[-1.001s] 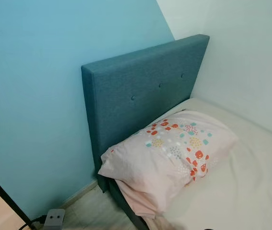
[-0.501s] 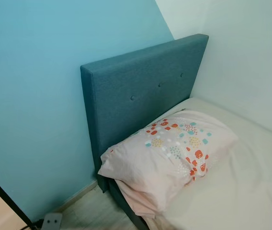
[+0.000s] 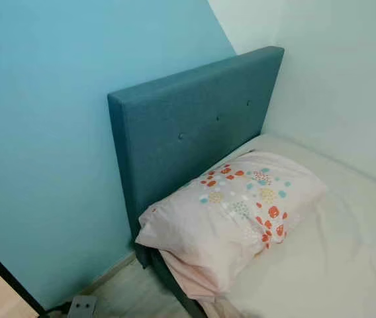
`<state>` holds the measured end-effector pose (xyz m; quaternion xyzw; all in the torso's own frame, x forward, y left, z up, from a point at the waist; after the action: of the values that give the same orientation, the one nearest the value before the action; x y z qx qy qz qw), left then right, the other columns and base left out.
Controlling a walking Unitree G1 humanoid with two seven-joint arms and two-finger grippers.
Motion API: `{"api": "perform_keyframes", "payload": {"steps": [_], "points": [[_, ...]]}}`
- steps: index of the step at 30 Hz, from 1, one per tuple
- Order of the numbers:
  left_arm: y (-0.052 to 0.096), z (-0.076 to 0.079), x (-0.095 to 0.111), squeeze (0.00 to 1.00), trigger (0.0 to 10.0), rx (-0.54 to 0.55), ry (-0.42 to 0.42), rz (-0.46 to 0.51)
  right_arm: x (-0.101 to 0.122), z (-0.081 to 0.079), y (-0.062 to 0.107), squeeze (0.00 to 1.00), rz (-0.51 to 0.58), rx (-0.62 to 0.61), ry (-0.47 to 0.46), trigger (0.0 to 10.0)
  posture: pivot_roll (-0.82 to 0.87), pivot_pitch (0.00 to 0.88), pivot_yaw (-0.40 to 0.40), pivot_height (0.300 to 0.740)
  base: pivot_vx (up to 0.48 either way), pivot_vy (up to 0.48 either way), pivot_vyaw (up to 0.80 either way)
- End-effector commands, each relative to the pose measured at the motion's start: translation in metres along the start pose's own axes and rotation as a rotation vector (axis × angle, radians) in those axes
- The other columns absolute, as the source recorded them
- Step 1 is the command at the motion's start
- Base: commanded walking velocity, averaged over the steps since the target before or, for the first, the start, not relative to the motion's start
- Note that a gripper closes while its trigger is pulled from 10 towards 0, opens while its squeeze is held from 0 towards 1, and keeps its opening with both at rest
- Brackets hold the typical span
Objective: Clean up the room
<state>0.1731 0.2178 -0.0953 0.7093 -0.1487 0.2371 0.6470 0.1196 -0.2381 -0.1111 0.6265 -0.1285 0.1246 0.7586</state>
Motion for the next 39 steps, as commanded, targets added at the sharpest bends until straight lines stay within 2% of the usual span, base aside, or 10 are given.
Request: {"api": "perform_keyframes", "payload": {"steps": [1, 9, 13, 21, 27, 28, 33, 35, 36, 39], "points": [[-0.001, 0.005, 0.003, 0.0, 10.0, -0.011, 0.019, 0.006, 0.0, 0.001, 0.0, 0.0, -0.011, -0.004, -0.009, 10.0, -0.02, 0.0, -0.02, 0.74, 0.0, 0.0, 0.0], [0.0, 0.003, -0.006, 0.0, 10.0, -0.01, 0.0, -0.02, 0.002, -0.003, 0.0, 0.0, -0.006, -0.001, -0.015, 10.0, -0.03, 0.0, -0.008, 0.74, 0.0, 0.0, 0.0], [0.001, 0.0, -0.008, 0.0, 10.0, 0.001, 0.014, -0.025, -0.005, -0.02, 0.0, 0.0, -0.032, 0.015, 0.008, 10.0, -0.03, 0.007, -0.027, 0.74, 0.0, 0.0, 0.0], [0.001, -0.003, -0.008, 0.0, 10.0, 0.018, 0.045, -0.023, -0.009, -0.031, 0.0, 0.0, -0.044, 0.028, 0.024, 10.0, -0.01, 0.0, -0.028, 0.74, 0.0, 0.0, 0.0], [0.0, 0.007, -0.004, 0.0, 10.0, -0.003, 0.027, -0.016, -0.004, -0.01, 0.0, 0.0, -0.029, -0.005, 0.015, 10.0, -0.02, 0.0, -0.018, 0.74, 0.0, 0.0, 0.0], [-0.001, 0.01, -0.001, 0.0, 10.0, -0.008, 0.026, -0.01, -0.001, 0.003, 0.0, 0.0, -0.021, -0.021, -0.001, 10.0, -0.02, 0.0, -0.028, 0.74, 0.0, 0.0, 0.0], [-0.001, 0.007, 0.002, 0.0, 10.0, -0.006, 0.026, -0.001, -0.001, 0.013, 0.001, 0.0, -0.015, -0.029, 0.014, 10.0, -0.02, 0.0, -0.032, 0.74, 0.0, 0.0, 0.0], [-0.001, 0.004, 0.001, 0.0, 10.0, -0.004, 0.026, -0.002, -0.006, 0.021, 0.002, 0.0, -0.026, -0.038, 0.013, 10.0, -0.03, 0.0, -0.034, 0.74, 0.0, 0.0, 0.0], [0.0, 0.0, -0.001, 0.0, 10.0, -0.001, 0.025, -0.008, -0.013, 0.031, 0.004, 0.0, -0.042, -0.048, 0.012, 10.0, -0.03, 0.0, -0.039, 0.74, 0.0, 0.0, 0.0], [0.0, -0.001, -0.003, 0.0, 10.0, -0.002, 0.022, -0.016, -0.016, 0.034, 0.004, 0.0, -0.049, -0.048, 0.028, 10.0, -0.04, 0.0, -0.037, 0.74, 0.0, 0.0, 0.0]]}}
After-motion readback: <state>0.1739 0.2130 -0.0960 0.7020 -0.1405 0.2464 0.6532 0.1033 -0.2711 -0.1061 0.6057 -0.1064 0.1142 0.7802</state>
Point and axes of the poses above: a point about 5 cm out from each wrist's last joint towards the gripper, its own y axis pointing back from the gripper into the wrist, its own x axis along the axis of the wrist's last joint, z = x × y, the point moved 1 cm from there along -y, pointing out of the wrist towards the gripper, and after that the axes turned 7 degrees about y, right-handed, at the moved point
